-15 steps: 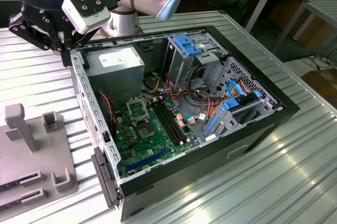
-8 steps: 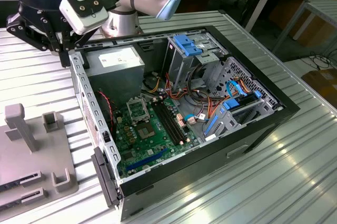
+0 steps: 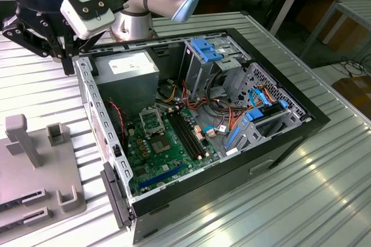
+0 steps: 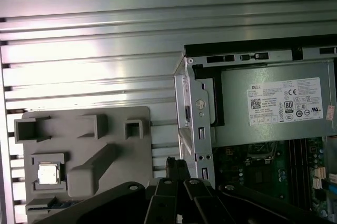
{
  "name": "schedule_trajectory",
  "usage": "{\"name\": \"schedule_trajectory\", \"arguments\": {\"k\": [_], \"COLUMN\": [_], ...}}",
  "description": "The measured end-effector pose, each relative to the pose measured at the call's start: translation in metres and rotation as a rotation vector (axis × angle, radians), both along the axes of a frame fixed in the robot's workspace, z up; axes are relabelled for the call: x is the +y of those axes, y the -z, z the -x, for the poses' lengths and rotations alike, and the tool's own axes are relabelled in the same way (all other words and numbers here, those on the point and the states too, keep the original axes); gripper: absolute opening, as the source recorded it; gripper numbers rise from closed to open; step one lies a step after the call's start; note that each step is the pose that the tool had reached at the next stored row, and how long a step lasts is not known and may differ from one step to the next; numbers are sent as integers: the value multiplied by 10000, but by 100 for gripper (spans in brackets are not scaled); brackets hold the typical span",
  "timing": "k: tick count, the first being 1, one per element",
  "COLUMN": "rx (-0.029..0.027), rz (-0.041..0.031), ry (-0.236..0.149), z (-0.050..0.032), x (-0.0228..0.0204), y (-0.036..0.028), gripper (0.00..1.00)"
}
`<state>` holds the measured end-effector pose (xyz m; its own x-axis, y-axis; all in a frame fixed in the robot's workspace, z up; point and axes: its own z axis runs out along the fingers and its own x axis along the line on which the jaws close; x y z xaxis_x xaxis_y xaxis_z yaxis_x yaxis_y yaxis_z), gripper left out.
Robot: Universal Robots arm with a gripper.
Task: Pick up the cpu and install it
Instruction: 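Reach for the cpu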
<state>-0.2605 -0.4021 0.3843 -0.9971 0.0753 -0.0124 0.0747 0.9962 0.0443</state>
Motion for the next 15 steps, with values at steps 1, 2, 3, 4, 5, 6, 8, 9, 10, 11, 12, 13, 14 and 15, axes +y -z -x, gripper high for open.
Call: {"name": "schedule_trajectory", "arguments": {"k": [1,2,3,4,5,6,8,9,10,11,12,13,14,15], "rx": [1,1,2,3,2,4,5,6,7,9,10,11,13,15], "rz": [0,1,1,1,0,1,0,0,0,0,0,0,0,1], "ry": [0,-1,-1,0,0,0,-1,0,-1,-1,-1,0,0,-1], "z": [6,12,18,26,33,41,55,61,70,77,86,93,103,111], "x": [0,-1,-1,-1,-1,-1,-1,-1,-1,-1,-1,-1,-1,-2], "y": [1,2,2,4,5,6,9,11,12,13,15,16,18,19], "gripper": [11,11,11,11,11,11,11,11,11,11,11,11,11,11]}}
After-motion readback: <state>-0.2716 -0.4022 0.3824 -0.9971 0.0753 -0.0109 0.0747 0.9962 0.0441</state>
